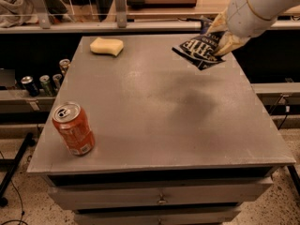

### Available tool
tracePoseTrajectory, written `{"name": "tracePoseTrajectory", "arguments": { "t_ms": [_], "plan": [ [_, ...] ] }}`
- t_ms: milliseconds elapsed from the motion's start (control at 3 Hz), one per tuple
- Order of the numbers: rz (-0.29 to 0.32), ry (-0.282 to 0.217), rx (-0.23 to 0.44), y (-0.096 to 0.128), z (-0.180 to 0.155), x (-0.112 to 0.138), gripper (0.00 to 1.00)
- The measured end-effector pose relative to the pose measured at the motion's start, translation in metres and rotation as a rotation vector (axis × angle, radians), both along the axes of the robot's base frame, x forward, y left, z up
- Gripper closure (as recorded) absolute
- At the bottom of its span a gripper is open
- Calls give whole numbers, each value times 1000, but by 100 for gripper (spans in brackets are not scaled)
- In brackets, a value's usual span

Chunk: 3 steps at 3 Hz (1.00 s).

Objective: Move blue chip bag near sponge

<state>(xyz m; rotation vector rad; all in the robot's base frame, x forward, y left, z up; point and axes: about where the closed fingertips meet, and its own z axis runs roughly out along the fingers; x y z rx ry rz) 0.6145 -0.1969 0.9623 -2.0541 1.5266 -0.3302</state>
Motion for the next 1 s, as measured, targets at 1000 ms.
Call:
{"name": "tracePoseTrajectory", "arguments": {
  "t_ms": [1000],
  "plan": [
    [171, -27, 112, 72, -6, 59, 100]
  ]
}}
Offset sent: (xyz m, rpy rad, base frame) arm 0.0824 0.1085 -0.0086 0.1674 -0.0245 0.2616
